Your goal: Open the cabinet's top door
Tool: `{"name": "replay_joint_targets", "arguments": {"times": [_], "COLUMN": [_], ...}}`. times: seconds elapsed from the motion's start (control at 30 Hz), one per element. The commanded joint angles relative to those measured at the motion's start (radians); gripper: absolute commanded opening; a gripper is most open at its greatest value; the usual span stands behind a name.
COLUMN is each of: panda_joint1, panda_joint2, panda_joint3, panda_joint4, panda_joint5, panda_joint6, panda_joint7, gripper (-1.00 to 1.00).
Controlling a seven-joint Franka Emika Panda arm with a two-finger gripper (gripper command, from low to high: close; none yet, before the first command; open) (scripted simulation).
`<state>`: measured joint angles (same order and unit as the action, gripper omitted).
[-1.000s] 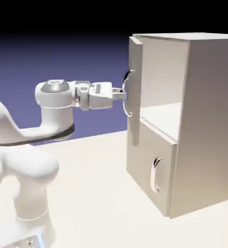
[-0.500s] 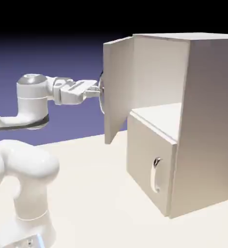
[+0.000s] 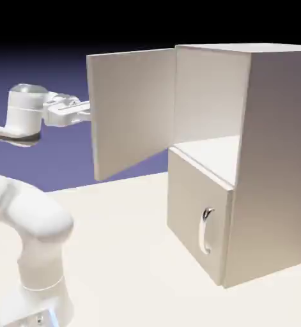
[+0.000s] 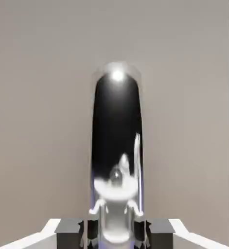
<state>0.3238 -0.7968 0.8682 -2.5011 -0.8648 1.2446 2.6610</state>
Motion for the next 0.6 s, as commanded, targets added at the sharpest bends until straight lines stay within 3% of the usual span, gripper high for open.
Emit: {"name": "replay_joint_targets", "arguments": {"times": [0.0, 0.3, 0.57], "panda_joint1": [-0.035, -0.361, -0.651], "panda_joint2": [0.028, 0.197, 0.205], "panda_joint3": [0.036, 0.341, 0.578], "panda_joint4": [0.036, 0.314, 0.494], "panda_joint5": [0.017, 0.111, 0.17], "panda_joint6": [-0.034, -0.271, -0.38], "panda_joint7": [0.011, 0.084, 0.084], "gripper": [-1.0, -1.0, -1.0]}}
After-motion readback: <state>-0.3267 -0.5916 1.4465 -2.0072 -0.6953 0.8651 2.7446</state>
